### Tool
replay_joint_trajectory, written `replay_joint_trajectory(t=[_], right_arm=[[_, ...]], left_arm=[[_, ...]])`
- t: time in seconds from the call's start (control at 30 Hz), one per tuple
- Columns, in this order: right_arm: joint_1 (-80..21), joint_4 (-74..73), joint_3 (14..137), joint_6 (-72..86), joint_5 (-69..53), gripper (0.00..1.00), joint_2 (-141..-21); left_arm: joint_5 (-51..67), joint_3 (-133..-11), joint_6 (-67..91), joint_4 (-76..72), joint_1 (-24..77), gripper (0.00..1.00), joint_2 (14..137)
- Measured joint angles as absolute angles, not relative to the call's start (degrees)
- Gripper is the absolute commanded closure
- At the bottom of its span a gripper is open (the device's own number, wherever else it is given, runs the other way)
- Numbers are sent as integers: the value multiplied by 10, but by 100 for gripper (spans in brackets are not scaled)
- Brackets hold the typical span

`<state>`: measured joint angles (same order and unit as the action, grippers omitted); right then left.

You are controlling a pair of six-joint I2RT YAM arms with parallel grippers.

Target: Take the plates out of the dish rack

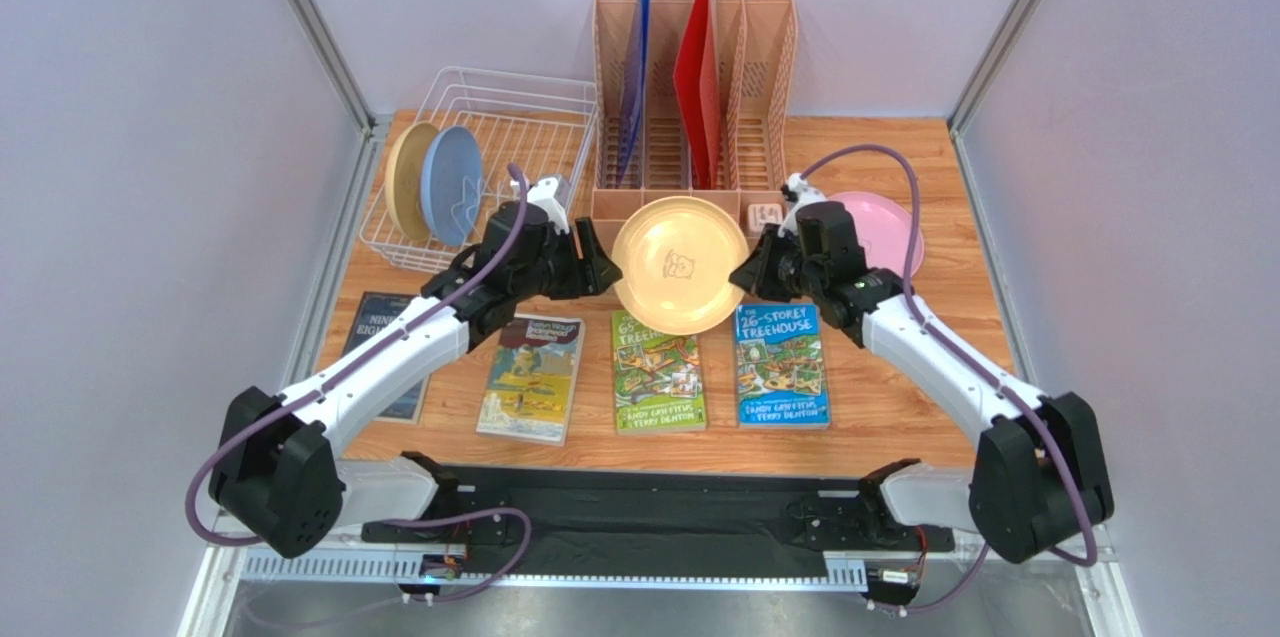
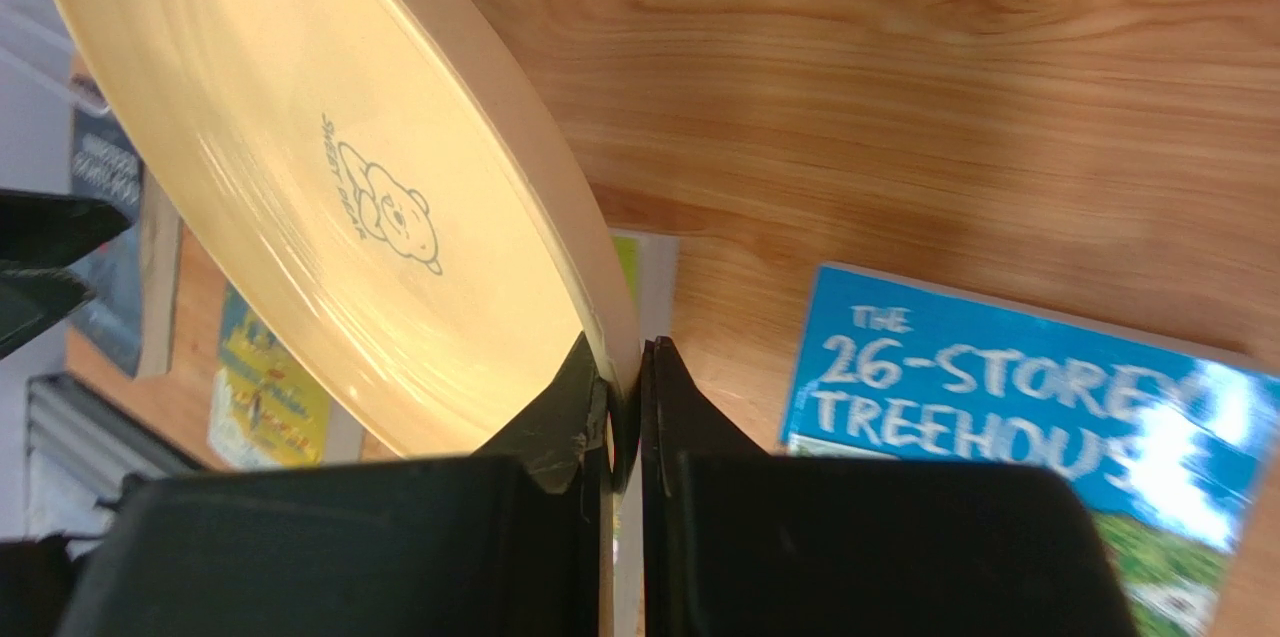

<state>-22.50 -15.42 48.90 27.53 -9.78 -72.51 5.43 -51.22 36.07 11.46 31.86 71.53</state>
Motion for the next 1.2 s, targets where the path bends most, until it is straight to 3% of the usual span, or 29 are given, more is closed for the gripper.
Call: replay_joint_trajectory(t=[0.27, 0.4, 0.5, 0.87, 1.2], right_arm=[[-74, -221, 488, 275, 33, 100, -556], [26, -237, 489, 283, 75, 100, -539], [73, -243, 496, 289, 82, 100, -584], [192, -216, 543, 321, -48, 100, -815], [208, -160, 585, 349, -125, 99, -926]], left_arm=[[-62, -490, 320, 119, 319, 9, 615], [-156, -467, 290, 118, 319, 5, 545], [-212, -458, 269, 117, 319, 0, 519], [-366, -457, 184, 104, 317, 0, 518], [-374, -449, 176, 94, 274, 0, 526]])
